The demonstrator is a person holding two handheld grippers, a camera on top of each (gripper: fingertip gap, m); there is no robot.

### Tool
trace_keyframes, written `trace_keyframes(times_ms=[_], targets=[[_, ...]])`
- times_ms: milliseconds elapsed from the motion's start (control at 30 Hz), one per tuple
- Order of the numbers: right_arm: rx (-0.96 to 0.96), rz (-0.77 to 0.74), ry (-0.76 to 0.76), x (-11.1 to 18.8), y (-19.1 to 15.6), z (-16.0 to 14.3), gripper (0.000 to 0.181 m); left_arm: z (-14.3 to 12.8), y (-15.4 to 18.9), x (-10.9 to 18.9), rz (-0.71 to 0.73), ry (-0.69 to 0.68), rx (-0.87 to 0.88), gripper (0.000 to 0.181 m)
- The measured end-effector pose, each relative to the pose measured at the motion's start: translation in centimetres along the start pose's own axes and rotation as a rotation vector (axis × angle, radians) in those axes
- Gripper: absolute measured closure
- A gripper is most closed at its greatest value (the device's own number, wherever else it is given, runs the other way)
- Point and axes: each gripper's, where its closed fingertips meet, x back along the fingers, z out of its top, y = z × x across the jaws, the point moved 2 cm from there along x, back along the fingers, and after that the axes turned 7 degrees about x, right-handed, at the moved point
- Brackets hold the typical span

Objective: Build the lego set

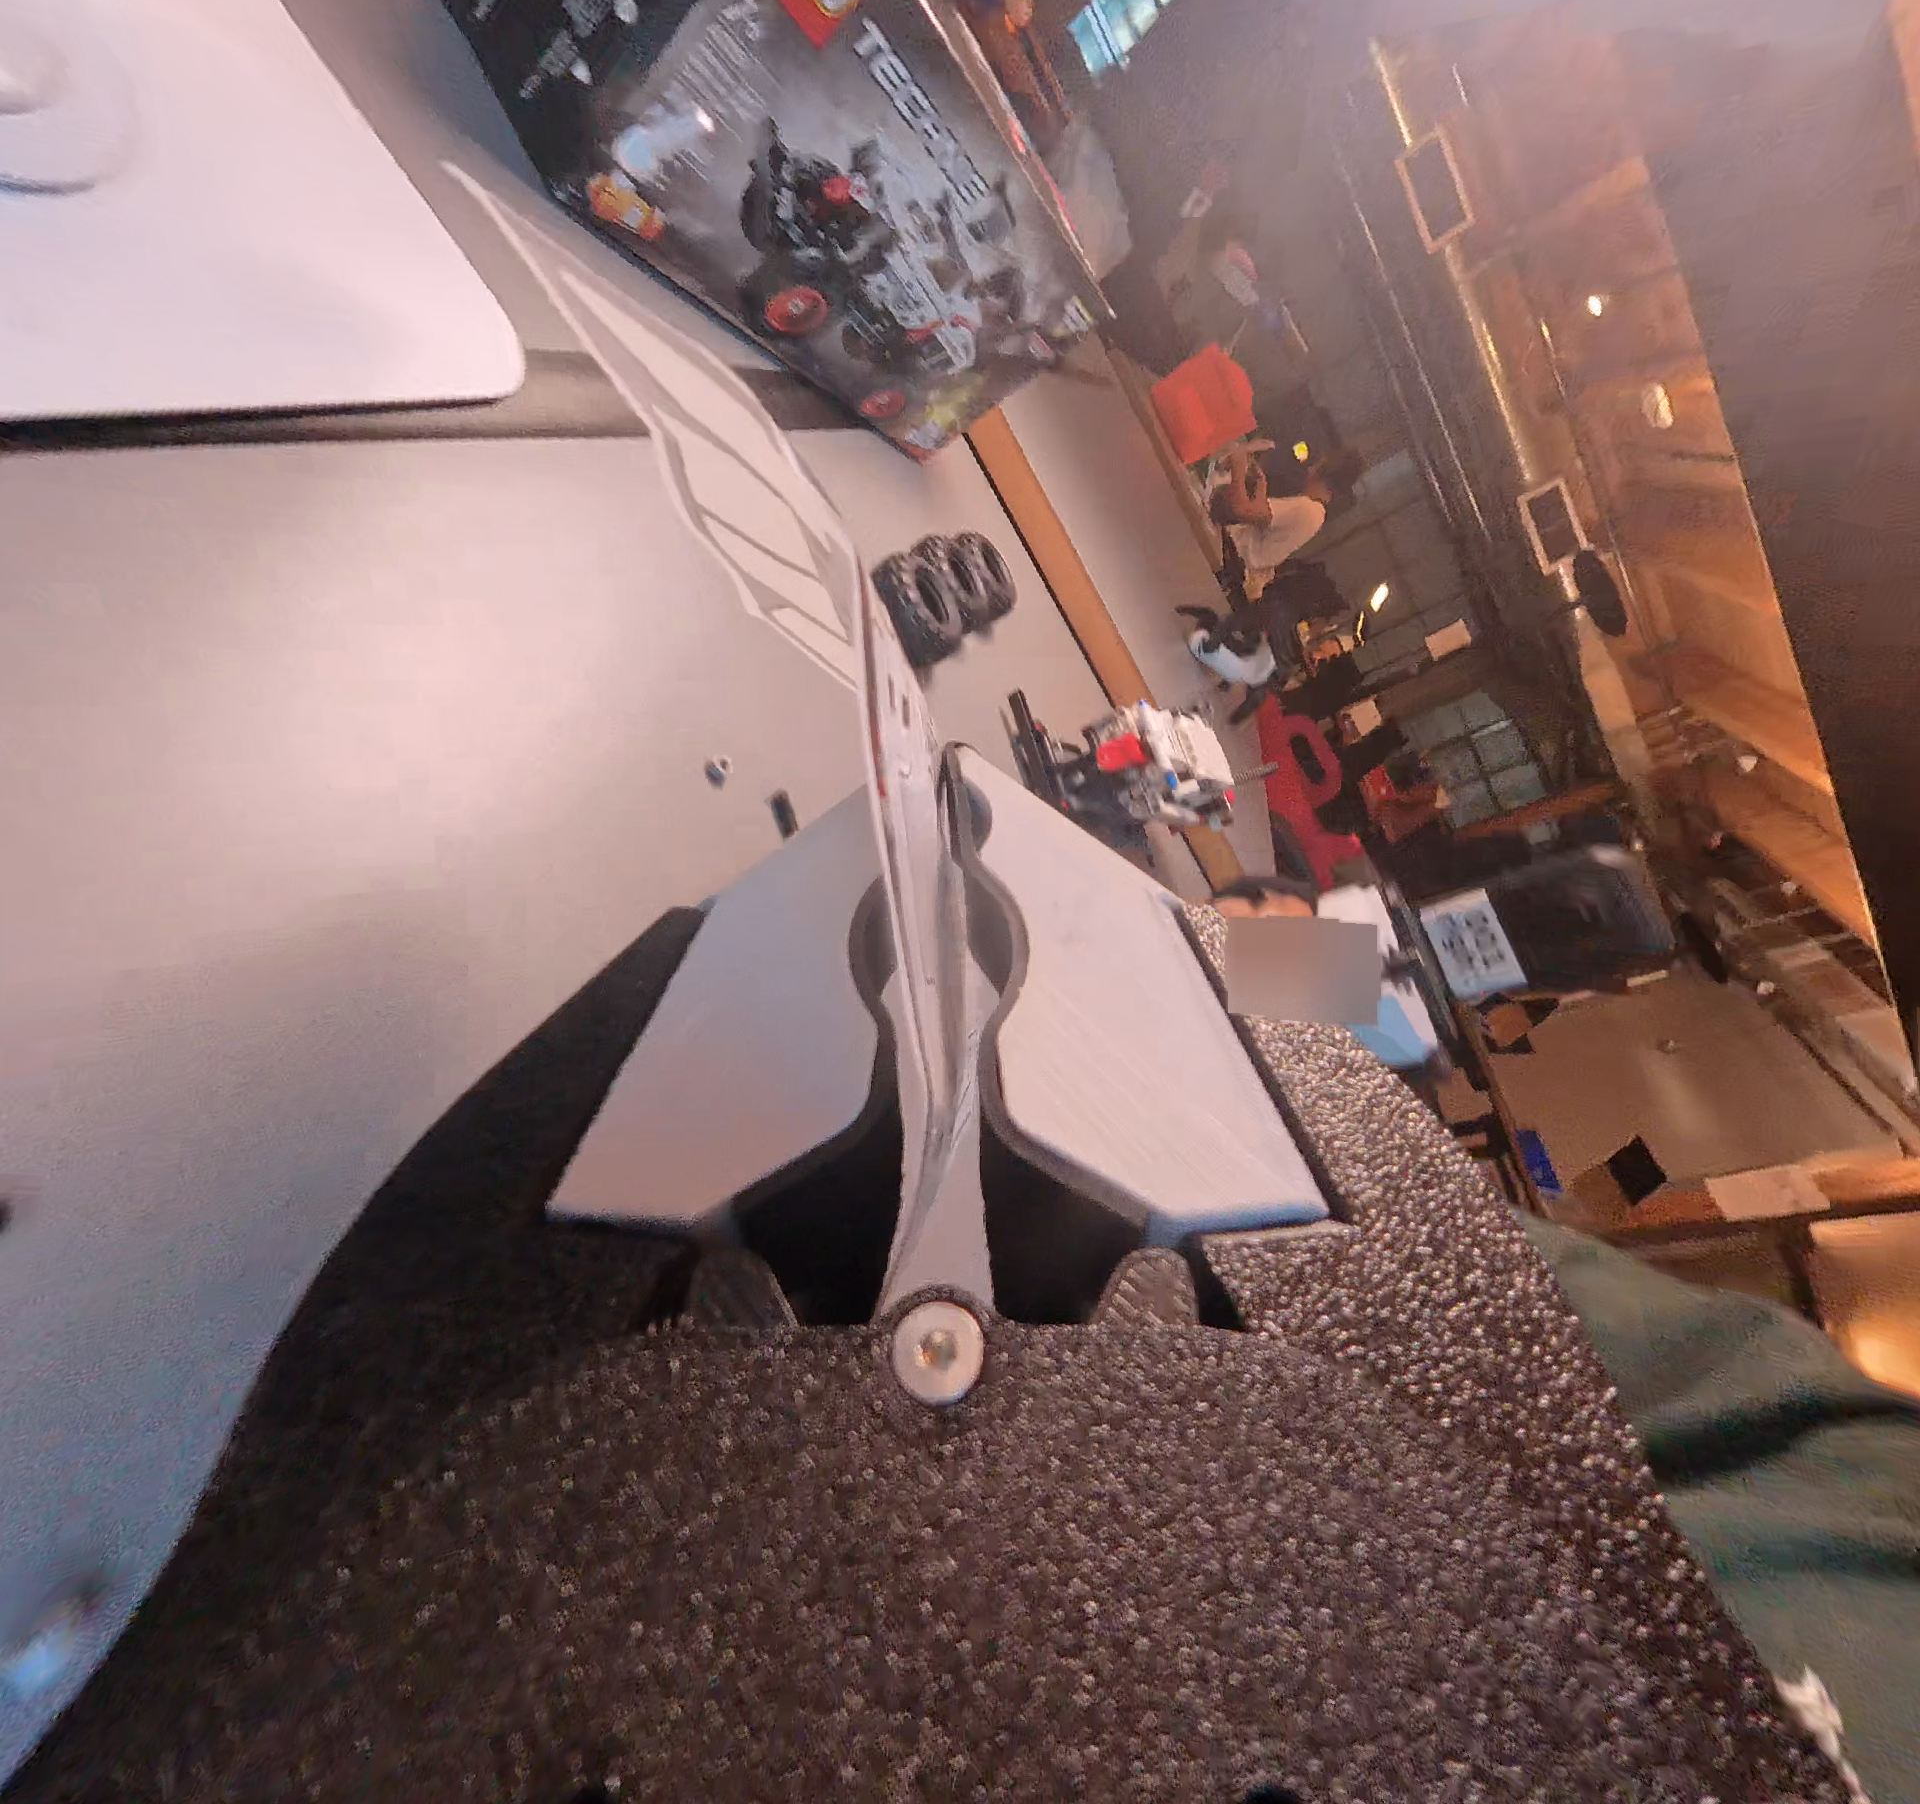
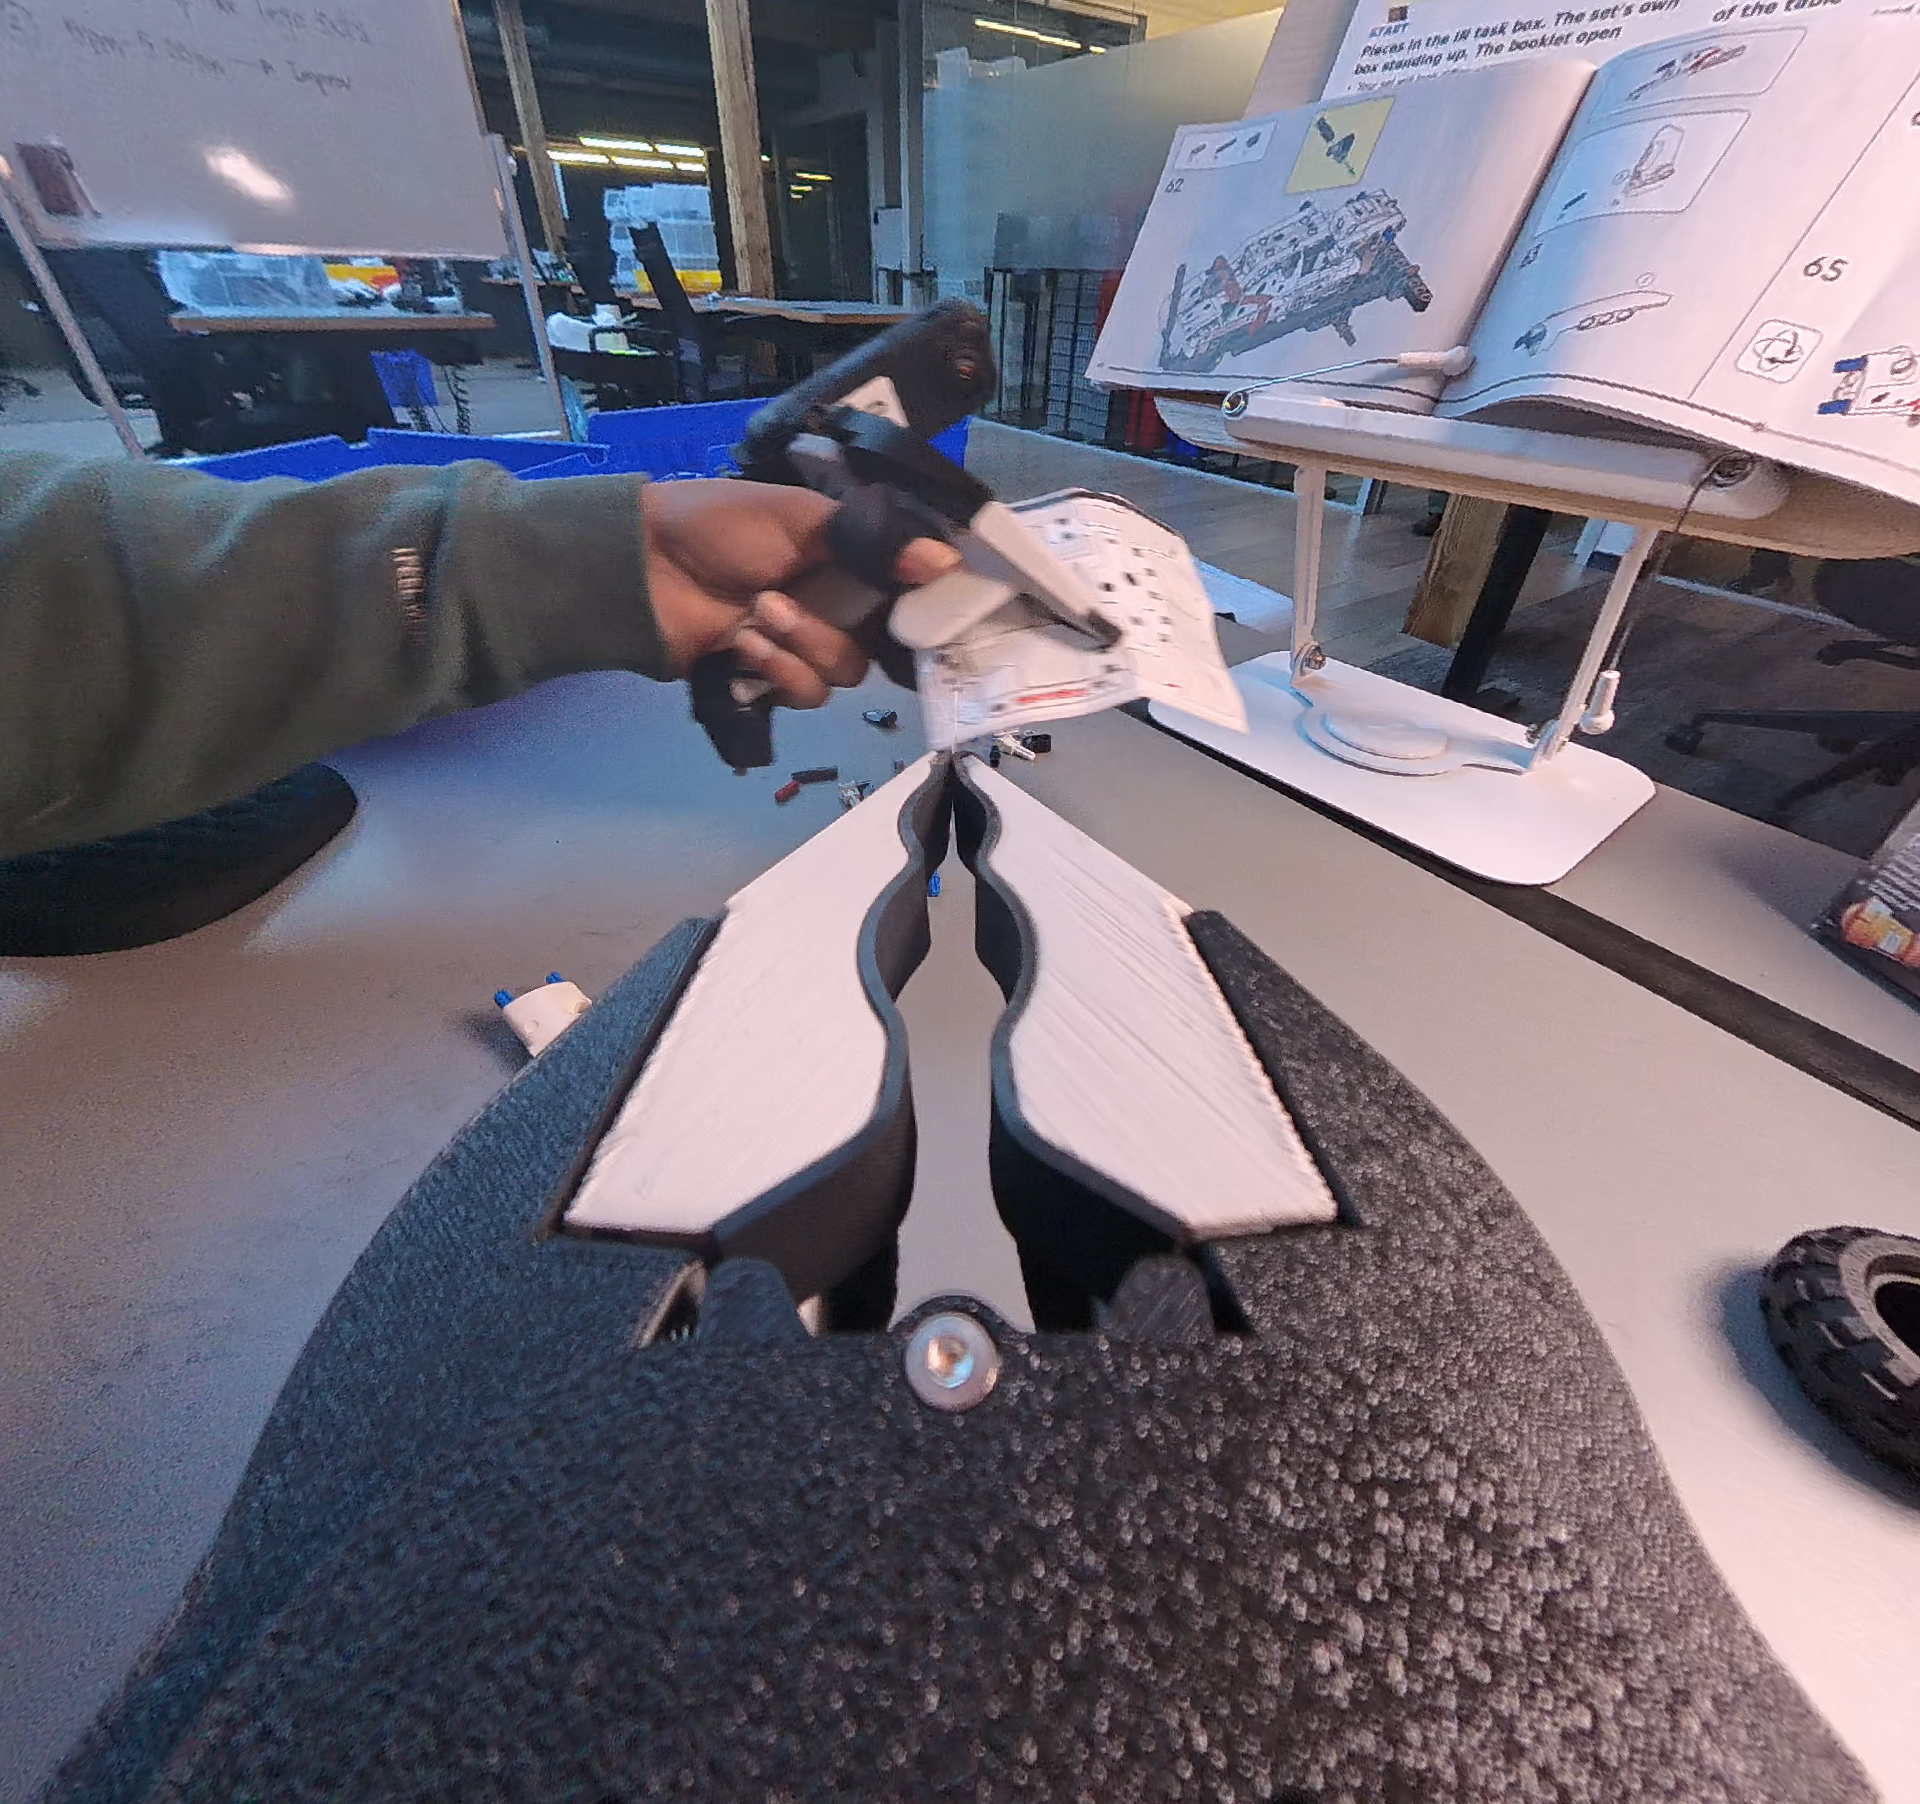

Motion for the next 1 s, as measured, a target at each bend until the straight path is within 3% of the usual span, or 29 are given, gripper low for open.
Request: trace_keyframes(times_ms=[133,300,467,667,867,1000], targets=[[0.0,-0.004,-0.003,0.0,0.0,-0.2,0.181,4.5,-4.9,-2.9,0.119,0.075,0.096,0.178],[0.003,-0.007,-0.003,-0.1,0.1,-0.2,0.181,7.0,-9.0,-4.1,0.267,0.137,0.136,0.167],[-0.003,0.004,-0.017,-0.4,-0.1,-0.7,0.181,7.6,-11.5,-2.9,0.49,0.124,0.071,0.139],[0.007,0.014,-0.026,-0.6,-0.5,-0.9,0.181,8.1,-13.2,0.4,0.752,0.092,-0.102,0.108],[0.033,0.009,-0.023,-0.6,-0.7,-0.9,0.181,6.7,-11.3,3.2,0.721,0.117,-0.193,0.094],[0.062,0.005,0.008,-0.5,-0.9,-0.3,0.181,2.3,-5.1,5.0,0.473,0.137,-0.281,0.105]])
